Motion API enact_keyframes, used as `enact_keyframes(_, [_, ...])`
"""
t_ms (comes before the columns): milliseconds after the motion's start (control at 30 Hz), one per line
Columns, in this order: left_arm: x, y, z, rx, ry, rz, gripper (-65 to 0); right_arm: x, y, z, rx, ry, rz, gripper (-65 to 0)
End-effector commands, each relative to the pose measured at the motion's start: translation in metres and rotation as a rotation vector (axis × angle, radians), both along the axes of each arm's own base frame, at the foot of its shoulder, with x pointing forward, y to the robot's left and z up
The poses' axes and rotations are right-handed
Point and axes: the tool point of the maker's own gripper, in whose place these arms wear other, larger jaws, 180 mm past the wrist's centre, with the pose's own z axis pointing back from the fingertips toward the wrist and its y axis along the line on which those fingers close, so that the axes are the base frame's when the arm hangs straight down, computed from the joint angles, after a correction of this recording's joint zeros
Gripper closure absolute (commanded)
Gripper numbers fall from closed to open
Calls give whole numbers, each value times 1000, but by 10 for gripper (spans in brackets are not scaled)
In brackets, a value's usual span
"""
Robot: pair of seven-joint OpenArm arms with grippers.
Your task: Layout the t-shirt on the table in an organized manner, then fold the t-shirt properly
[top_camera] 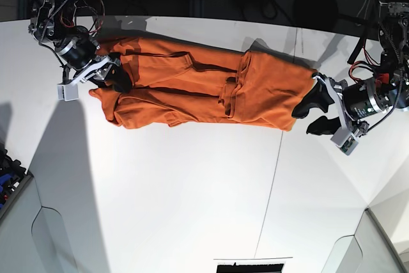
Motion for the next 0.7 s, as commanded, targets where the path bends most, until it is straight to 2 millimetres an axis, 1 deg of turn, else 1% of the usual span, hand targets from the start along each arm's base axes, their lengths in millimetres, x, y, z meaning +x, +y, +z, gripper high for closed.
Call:
enact_keyframes(0, [8,0,17,-13,-55,-11,-374,11,-1,9,-4,-37,-5,-329])
enact_keyframes(33, [8,0,17,-12,-55,-11,-374,14,0,10,-11,-42,-4,-313])
enact_keyframes(67, [7,0,17,-12,-54,-11,-374,16,1,11,-15,-46,-3,-270])
enact_keyframes(167, [5,0,14,-13,-45,-11,-374,21,-1,13,-32,-59,-6,-56])
enact_keyframes(200, [4,0,13,-13,-43,-11,-374,23,-2,14,-39,-72,-15,0])
enact_keyframes(367, [4,1,13,-14,-43,-9,-374,41,-8,22,-105,-108,-12,0])
enact_keyframes(467, [4,1,12,-13,-42,-9,-374,48,-13,27,-130,-123,-8,0])
enact_keyframes(567, [4,2,12,-4,-42,-8,-374,47,-19,27,-148,-118,-2,0])
enact_keyframes(667, [7,0,16,-24,-64,-6,-374,42,-18,21,-156,-83,20,0])
